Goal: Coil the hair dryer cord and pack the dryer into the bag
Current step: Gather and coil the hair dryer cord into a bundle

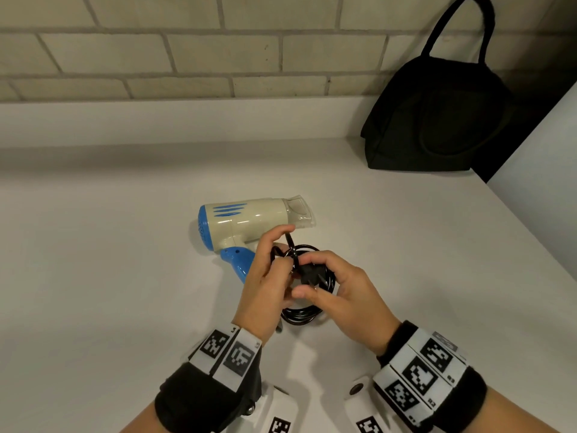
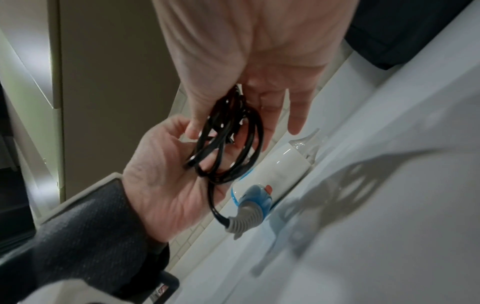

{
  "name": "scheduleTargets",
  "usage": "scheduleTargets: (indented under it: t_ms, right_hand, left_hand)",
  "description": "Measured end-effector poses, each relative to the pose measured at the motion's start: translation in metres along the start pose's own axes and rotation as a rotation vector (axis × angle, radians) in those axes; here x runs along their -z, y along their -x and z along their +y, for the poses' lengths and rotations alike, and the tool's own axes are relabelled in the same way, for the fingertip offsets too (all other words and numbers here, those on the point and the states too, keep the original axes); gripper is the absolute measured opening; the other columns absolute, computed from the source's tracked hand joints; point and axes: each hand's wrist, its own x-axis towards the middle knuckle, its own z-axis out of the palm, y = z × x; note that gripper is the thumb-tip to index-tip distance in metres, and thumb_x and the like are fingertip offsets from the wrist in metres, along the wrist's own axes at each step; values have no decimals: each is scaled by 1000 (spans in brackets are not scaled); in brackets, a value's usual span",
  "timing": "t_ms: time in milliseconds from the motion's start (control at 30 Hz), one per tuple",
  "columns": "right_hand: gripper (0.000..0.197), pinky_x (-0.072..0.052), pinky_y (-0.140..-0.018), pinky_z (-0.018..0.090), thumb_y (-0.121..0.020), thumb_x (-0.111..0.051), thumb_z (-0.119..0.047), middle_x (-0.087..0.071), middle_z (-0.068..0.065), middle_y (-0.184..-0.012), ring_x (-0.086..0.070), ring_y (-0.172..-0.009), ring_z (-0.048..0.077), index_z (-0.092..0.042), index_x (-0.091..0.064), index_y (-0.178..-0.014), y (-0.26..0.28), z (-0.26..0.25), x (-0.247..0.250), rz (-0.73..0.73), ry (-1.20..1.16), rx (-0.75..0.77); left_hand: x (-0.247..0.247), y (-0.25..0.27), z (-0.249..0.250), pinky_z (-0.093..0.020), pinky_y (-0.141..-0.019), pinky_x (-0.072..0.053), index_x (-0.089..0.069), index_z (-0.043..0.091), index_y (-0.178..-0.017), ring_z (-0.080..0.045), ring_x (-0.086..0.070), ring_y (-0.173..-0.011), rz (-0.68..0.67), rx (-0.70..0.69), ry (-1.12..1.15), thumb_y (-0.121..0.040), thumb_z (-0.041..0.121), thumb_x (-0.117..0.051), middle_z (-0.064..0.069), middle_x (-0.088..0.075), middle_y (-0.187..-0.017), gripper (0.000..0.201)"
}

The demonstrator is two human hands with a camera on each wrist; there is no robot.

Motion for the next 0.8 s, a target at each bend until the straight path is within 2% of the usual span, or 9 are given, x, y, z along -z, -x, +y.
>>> scheduleTargets:
  t_ms: [133,200,233,333,400,500,667,733,800]
  right_hand:
    - [20,-45,-77,10,-75,-59,-27,-64,-32,-85,-60,-81,-4,-38,-54,-91,-1,5,1,10,-17,31]
    - [17,-47,-77,13,-78,-55,-25,-66,-27,-84,-61,-81,-2,-34,-55,-93,-1,8,2,28,-80,34]
    - [16,-48,-75,14,-79,-53,-24,-67,-23,-82,-61,-78,0,-31,-55,-93,0,9,2,39,-122,31]
    - [16,-49,-72,14,-81,-48,-20,-68,-10,-77,-61,-73,2,-22,-57,-93,1,11,5,56,-217,31]
    - [14,-48,-74,13,-82,-49,-26,-70,-13,-79,-62,-77,1,-21,-58,-92,2,11,6,32,-240,37]
    - [26,-48,-76,13,-77,-50,-42,-68,-19,-84,-62,-80,0,-23,-57,-92,2,10,5,9,-229,40]
    - [26,-47,-79,14,-77,-46,-44,-68,-18,-85,-63,-83,3,-27,-55,-94,2,9,9,19,-161,41]
    - [27,-46,-83,18,-76,-49,-55,-68,-16,-88,-62,-90,5,-35,-55,-94,4,8,9,58,-63,60]
    - [37,-41,-92,19,-75,-41,-69,-60,-22,-104,-54,-104,4,-41,-55,-94,6,8,11,161,138,114]
  left_hand:
    - [2,0,1,-11,-40,-37,-47,37,-107,1,-50,-47,-76,-18,-54,-82,-1,-53,2,-45,-87,46]
    - [4,-2,3,-20,-41,-42,-46,39,-109,3,-54,-52,-111,-13,-79,-78,14,-62,4,-44,-94,43]
    - [5,-3,4,-14,-45,-45,-45,38,-111,4,-57,-56,-125,-14,-98,-73,23,-64,4,-45,-97,45]
    - [6,-7,-1,-9,-57,-48,-46,30,-109,2,-65,-66,-106,-26,-124,-74,15,-64,-2,-50,-102,42]
    - [6,-8,-6,-12,-60,-51,-48,27,-99,-3,-66,-69,-80,-23,-143,-74,8,-67,-5,-56,-99,37]
    - [3,-7,-10,-14,-57,-52,-46,22,-89,1,-59,-56,-69,-13,-138,-74,7,-67,3,-55,-78,30]
    - [0,-7,-8,-14,-42,-41,-48,37,-101,1,-52,-47,-88,-54,-118,-78,18,-62,4,-49,-83,33]
    - [0,-9,-7,-15,-40,-38,-49,38,-102,-1,-47,-44,-95,-65,-112,-75,30,-58,13,-54,-76,30]
    - [0,-11,-8,-17,-40,-40,-49,39,-100,-3,-44,-43,-80,-100,-171,-81,26,-55,16,-56,-73,23]
